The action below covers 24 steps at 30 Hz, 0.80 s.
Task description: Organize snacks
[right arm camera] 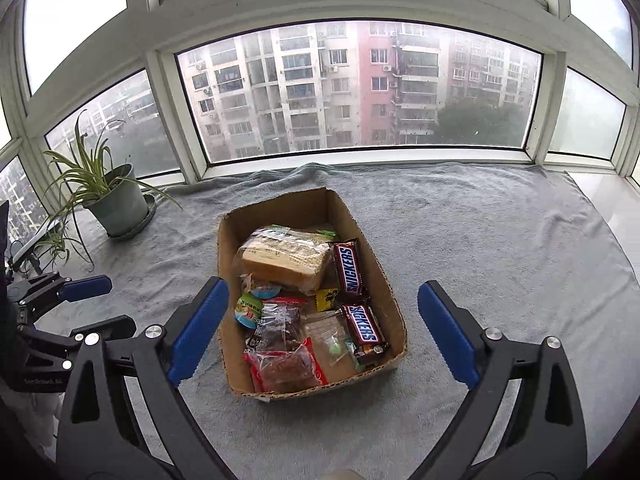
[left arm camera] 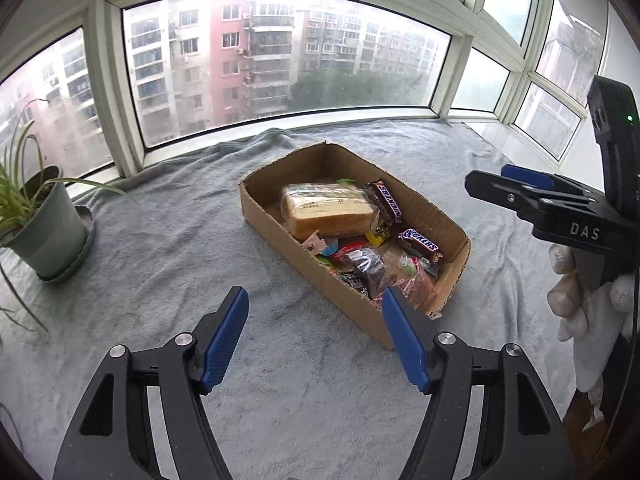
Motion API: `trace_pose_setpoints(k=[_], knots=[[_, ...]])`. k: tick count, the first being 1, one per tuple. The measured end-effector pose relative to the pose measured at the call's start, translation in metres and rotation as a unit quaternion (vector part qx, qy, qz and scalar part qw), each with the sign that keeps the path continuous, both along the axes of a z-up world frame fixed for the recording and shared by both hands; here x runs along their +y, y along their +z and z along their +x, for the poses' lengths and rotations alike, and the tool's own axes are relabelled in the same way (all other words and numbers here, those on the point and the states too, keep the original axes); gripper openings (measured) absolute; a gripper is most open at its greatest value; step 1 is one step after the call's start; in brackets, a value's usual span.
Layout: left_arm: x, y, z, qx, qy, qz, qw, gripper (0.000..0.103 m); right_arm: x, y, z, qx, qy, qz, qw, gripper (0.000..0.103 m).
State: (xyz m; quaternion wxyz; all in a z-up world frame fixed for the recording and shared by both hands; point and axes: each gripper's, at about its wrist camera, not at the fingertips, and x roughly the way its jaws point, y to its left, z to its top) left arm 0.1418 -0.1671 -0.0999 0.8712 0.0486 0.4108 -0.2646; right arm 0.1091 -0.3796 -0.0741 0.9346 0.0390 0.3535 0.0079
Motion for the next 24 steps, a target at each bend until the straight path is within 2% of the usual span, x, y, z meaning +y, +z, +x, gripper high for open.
trace_pose_setpoints(k=[12,15,24], knots=[[0.025,0.026,-0.033,-0.043,0.044,0.006,0.9981,0.072,0.026,0.009,-0.055,-0.021,-0.02,-0.007,1.0,0.1],[0.029,0.032,-0.043,-0.055,0.048,0.005,0.9973,0.079,0.03,0.009,-0.062,-0.022,-0.024,-0.012,0.999,0.1],[0.032,0.042,-0.057,-0.065,0.045,-0.008,0.9968,0.08,0.033,0.015,-0.069,-0.027,-0.022,-0.013,0.999,0.1]])
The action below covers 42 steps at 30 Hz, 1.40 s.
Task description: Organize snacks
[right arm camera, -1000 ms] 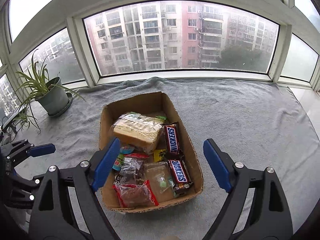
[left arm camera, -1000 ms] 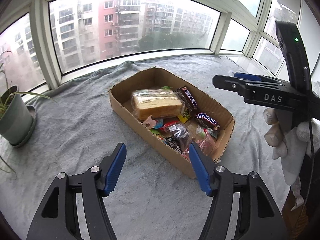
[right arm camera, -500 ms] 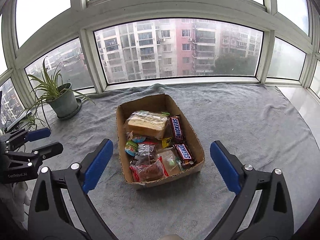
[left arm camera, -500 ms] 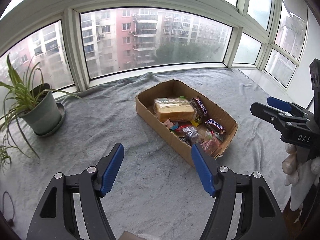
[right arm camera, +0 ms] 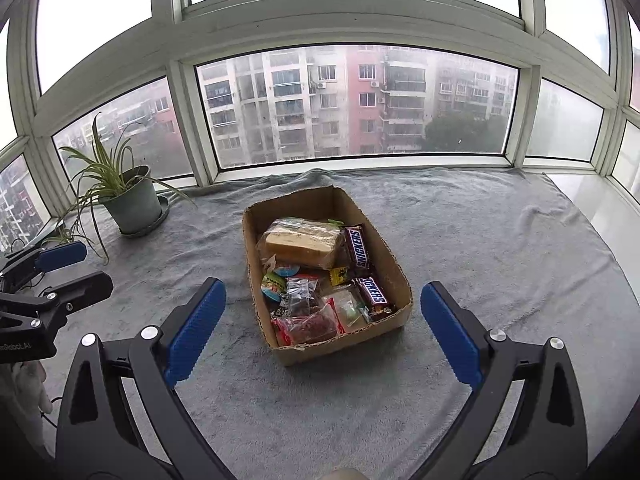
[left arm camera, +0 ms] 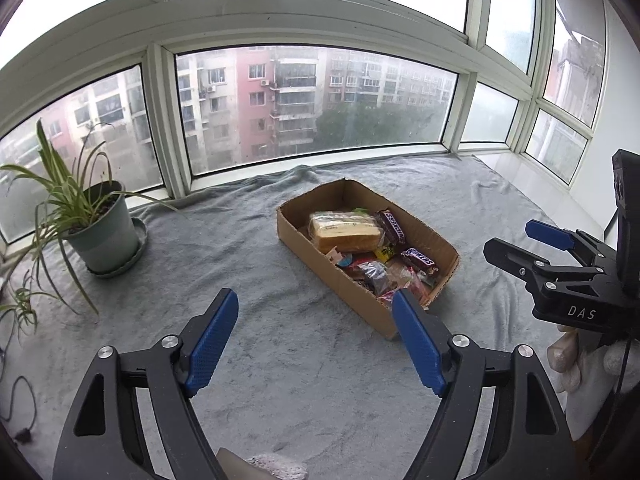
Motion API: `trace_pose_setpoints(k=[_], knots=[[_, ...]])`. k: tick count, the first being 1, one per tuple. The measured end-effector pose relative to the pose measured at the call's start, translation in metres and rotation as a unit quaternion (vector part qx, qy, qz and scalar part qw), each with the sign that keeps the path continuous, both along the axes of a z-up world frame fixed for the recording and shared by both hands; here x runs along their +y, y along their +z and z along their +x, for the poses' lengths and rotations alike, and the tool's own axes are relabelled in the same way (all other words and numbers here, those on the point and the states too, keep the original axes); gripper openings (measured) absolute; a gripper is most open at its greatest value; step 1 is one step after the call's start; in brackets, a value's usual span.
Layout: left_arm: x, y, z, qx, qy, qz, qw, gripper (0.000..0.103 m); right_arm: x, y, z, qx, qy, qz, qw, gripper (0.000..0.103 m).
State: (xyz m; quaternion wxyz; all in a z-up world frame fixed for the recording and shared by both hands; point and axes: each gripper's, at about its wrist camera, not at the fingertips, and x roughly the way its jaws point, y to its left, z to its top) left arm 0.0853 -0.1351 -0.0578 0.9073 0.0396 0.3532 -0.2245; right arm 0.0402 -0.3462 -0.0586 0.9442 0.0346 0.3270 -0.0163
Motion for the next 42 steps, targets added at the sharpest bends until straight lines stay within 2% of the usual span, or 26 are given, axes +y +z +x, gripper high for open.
trace_pose_setpoints(k=[42], knots=[[-0.002,-0.001,-0.003,-0.001,0.0,-0.001,1.0,0.08,0.002,-0.009,0.002,0.014,0.005,0.004,1.0,0.1]])
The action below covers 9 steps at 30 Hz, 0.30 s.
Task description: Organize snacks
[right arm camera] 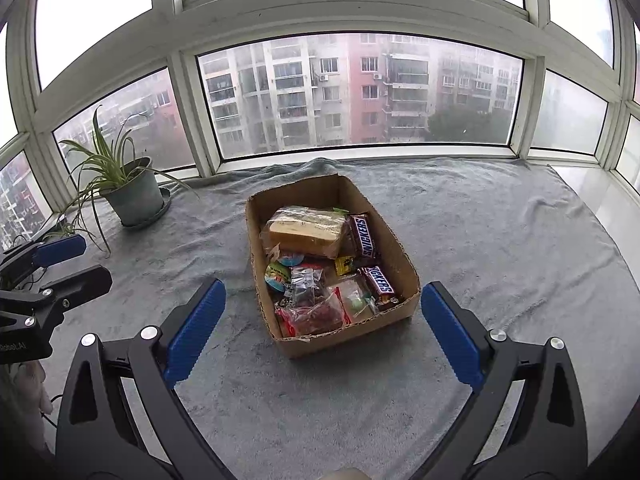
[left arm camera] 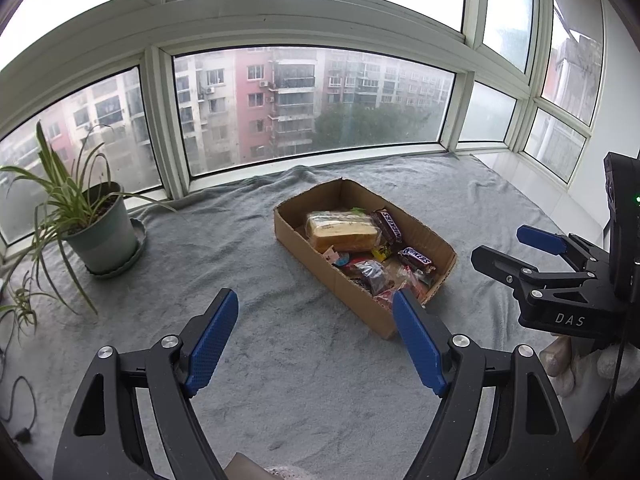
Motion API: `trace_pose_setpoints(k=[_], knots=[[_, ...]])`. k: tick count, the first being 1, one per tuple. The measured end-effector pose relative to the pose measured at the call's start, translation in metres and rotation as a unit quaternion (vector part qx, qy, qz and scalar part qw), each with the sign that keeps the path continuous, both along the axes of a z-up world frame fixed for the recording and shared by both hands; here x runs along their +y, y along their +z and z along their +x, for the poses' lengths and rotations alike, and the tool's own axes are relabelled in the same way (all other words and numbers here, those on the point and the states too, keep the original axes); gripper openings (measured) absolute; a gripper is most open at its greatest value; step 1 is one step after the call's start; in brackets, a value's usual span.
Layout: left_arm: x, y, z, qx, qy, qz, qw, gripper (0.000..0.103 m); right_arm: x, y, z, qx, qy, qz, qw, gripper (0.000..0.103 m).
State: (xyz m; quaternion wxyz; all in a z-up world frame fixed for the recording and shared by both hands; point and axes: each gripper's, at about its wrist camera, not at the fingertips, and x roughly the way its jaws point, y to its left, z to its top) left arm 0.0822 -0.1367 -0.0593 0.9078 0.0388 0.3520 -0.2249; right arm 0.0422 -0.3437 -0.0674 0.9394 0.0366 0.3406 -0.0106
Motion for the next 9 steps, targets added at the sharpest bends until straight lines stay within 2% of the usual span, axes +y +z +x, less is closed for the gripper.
trace_pose_setpoints(k=[9], knots=[[0.0016,-0.0037,0.0004,0.004,0.0,0.004,1.0,0.08,-0.003,-0.0045,0.0027,0.009,-0.004,0.004,1.0,0.1]])
